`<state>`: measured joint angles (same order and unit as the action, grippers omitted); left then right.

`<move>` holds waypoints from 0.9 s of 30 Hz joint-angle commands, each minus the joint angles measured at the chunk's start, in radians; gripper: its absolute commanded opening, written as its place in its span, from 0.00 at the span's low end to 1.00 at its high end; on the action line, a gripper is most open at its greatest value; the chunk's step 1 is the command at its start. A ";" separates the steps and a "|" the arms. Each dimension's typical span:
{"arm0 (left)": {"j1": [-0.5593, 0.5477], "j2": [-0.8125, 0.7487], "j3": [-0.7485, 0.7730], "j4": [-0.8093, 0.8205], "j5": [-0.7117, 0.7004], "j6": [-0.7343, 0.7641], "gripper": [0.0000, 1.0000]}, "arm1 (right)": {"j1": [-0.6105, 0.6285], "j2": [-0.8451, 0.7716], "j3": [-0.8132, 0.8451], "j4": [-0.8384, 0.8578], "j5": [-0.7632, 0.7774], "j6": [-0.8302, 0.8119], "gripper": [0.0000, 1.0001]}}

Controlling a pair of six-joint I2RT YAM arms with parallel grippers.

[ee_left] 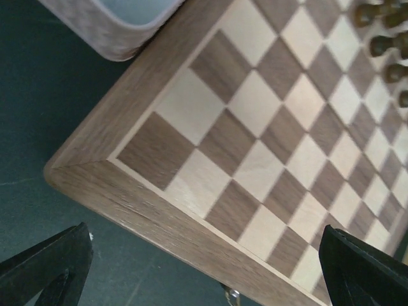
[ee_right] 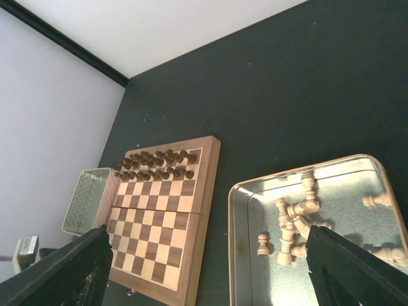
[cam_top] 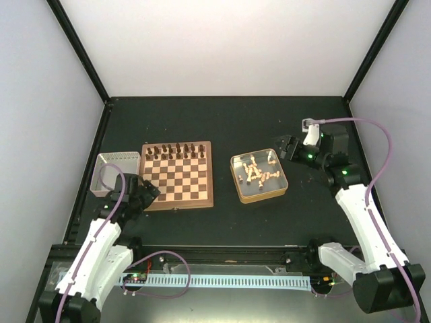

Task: Set up the chess pieces on the board
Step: Move the chessboard to the center of the board.

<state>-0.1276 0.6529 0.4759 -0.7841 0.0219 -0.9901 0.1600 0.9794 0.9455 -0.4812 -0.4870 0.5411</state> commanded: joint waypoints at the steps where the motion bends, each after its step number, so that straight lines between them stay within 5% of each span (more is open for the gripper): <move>1: 0.011 0.055 -0.023 0.082 -0.055 -0.103 0.99 | 0.054 0.037 0.003 0.051 0.042 0.000 0.84; 15: 0.030 0.281 0.050 0.061 -0.232 -0.072 0.99 | 0.153 0.156 -0.005 0.101 0.067 0.026 0.81; 21: 0.036 0.363 0.053 0.187 -0.137 0.038 0.98 | 0.153 0.187 0.009 0.105 0.082 0.030 0.80; 27: 0.036 0.455 0.066 0.246 -0.021 0.086 0.81 | 0.154 0.200 0.010 0.102 0.111 0.029 0.75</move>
<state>-0.0929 1.0622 0.4953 -0.6468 -0.1074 -0.9623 0.3080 1.1770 0.9451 -0.4030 -0.4129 0.5655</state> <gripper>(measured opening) 0.839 0.766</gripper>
